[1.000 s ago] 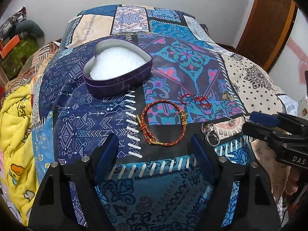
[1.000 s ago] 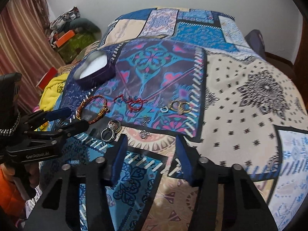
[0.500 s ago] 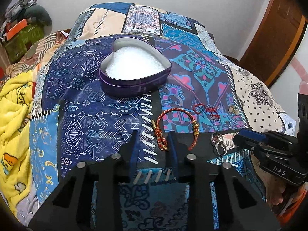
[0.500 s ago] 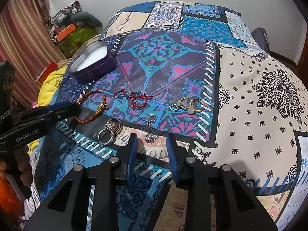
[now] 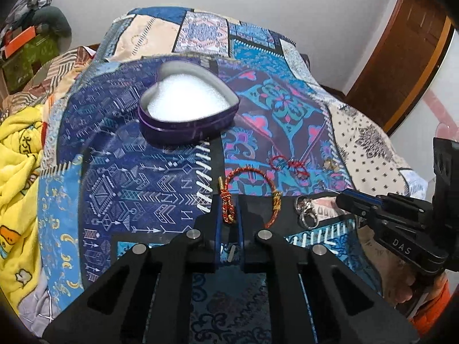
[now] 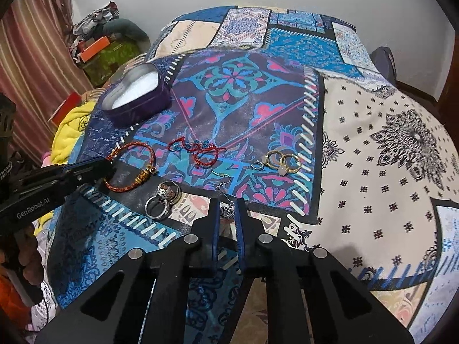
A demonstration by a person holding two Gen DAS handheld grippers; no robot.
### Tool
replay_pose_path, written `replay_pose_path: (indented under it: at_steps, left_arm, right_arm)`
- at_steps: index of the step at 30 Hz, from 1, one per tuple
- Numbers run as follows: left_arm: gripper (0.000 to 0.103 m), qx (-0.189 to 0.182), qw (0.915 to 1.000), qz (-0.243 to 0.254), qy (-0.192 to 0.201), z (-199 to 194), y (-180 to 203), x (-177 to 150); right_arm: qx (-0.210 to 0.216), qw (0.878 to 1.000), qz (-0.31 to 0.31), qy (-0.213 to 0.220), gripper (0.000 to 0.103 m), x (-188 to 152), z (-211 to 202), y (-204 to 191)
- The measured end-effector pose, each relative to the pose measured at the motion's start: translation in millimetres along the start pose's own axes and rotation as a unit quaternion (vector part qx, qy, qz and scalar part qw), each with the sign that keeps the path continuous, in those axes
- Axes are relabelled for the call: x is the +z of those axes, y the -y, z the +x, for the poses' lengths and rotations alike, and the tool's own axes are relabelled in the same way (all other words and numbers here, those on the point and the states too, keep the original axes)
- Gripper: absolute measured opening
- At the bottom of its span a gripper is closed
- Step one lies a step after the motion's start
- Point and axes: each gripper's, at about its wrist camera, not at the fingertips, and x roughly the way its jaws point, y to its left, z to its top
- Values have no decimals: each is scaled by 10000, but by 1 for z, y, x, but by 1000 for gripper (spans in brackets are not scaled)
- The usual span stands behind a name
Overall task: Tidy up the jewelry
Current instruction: 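Close the left gripper on the orange bracelet while the right gripper closes on the silver charm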
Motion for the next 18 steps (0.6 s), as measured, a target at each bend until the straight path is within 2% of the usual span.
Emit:
replay_pose_path:
  at_steps: [18]
  left_arm:
    - [8, 68, 9946, 274, 1002, -73, 14, 32]
  right_arm:
    - [-32, 9956, -214, 907, 9, 32, -59, -28]
